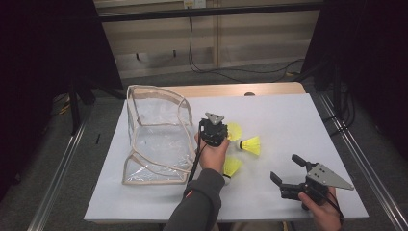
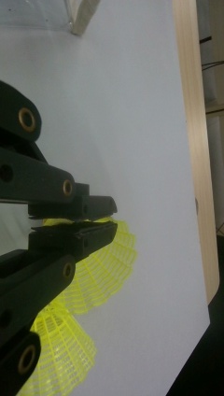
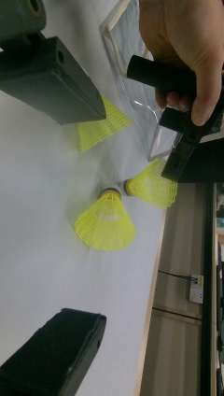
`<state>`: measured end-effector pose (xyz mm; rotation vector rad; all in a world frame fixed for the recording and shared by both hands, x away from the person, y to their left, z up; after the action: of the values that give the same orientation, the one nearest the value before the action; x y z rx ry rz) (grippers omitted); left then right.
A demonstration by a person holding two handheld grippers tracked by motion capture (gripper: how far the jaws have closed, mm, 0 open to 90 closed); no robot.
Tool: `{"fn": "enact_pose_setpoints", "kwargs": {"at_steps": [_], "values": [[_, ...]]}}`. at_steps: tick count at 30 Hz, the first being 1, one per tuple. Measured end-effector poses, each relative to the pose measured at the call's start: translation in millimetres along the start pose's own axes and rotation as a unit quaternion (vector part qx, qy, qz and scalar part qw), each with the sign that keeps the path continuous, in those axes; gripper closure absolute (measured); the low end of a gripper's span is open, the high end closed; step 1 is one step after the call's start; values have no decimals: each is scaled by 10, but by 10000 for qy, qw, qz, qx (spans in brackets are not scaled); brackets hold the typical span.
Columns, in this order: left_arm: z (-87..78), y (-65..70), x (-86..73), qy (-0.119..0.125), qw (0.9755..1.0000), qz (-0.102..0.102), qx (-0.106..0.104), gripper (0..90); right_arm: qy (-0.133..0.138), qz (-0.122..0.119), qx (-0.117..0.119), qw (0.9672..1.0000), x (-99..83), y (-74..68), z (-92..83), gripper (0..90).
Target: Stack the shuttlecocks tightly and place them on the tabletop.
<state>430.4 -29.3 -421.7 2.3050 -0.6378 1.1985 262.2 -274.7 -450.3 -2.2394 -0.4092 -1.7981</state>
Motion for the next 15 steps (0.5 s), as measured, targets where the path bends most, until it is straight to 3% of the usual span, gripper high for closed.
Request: {"fn": "enact_pose_setpoints", "kwargs": {"at_steps": [8,15], "values": [[68,18,4,64,10000,16,40,828,6,24,9,10000,0,4,-3,26],[20,16,-8,-144,9999,18,-11,889,9,32,0,10000,-2,13,-6,26]]}}
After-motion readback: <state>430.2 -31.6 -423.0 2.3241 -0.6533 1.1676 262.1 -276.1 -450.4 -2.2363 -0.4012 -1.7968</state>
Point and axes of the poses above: each handheld gripper's, and its own axes: z roughly forward along the jaws, x roughly out of its top, y roughly to its right, the point moved 2 cm from there along z, roughly forward along the jaws, and after that the axes turned 8 degrees about -x, right-handed, at the moved point
